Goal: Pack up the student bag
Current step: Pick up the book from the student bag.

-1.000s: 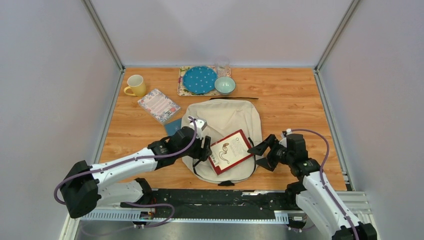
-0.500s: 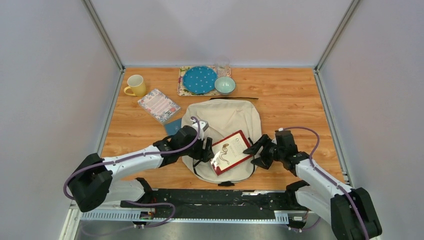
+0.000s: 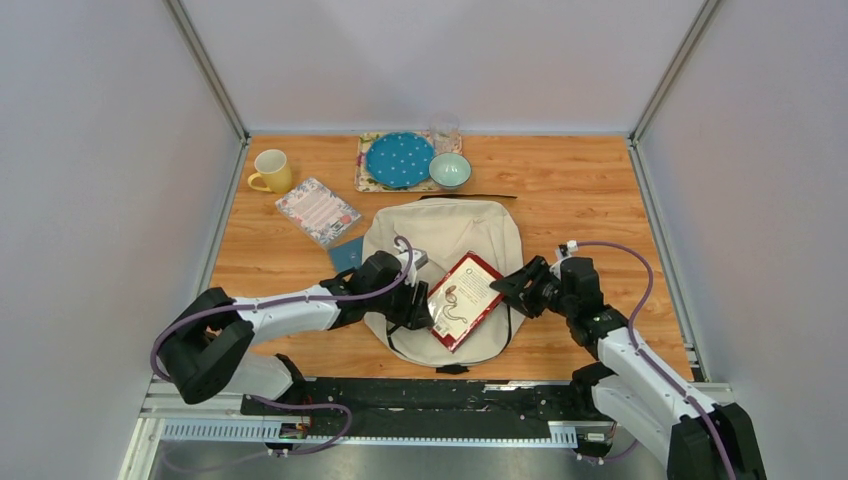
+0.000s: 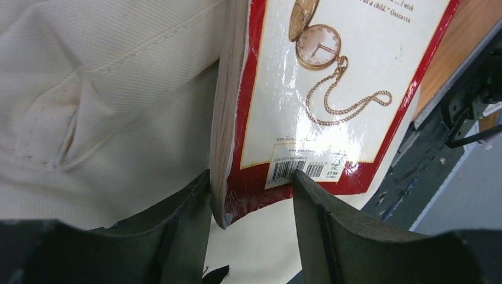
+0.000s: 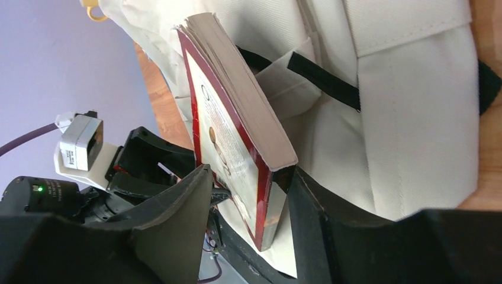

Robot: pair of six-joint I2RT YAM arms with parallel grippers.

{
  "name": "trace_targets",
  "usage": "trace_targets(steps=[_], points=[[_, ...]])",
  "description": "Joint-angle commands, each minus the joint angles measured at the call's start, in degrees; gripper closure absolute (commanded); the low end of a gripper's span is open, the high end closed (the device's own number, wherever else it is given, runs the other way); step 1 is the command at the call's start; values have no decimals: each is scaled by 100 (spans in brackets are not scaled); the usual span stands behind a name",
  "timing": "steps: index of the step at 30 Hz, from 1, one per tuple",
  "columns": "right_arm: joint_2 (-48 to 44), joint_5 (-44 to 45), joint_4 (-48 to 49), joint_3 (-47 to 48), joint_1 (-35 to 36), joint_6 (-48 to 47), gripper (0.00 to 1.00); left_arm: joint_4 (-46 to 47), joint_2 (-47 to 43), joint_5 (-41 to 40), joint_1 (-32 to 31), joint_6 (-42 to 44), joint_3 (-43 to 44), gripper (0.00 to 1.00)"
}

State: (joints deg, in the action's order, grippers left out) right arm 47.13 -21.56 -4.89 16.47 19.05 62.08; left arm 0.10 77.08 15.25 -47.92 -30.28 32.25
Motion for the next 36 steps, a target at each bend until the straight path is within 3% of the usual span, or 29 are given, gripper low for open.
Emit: trace_targets(steps=[1, 15, 18, 20, 24, 28, 33, 36], points=[[199, -243, 909, 76, 90, 49, 49, 631, 141, 742, 2, -127, 123, 43], [762, 73, 1280, 409, 1004, 76, 58, 1651, 141, 1569, -7, -522, -34, 46], [736, 108, 1341, 392, 1145, 128, 75, 1713, 53, 1622, -7, -531, -78, 46], [683, 56, 1332, 392, 1189, 146, 100, 1626, -70, 1578, -7, -496, -96, 46], [122, 117, 956, 576, 1189, 24, 100, 994, -447, 1061, 2, -251, -78, 37], [-826, 398, -72, 919, 1180, -205, 100, 895, -1420, 218, 2, -232, -394, 21], [-1347, 206, -302, 1139, 1189, -135, 100, 816, -2441, -486, -7, -268, -474, 20], [-1409, -111, -294, 1306, 1180, -153, 100, 895, -2723, -435, 2, -303, -343, 20]])
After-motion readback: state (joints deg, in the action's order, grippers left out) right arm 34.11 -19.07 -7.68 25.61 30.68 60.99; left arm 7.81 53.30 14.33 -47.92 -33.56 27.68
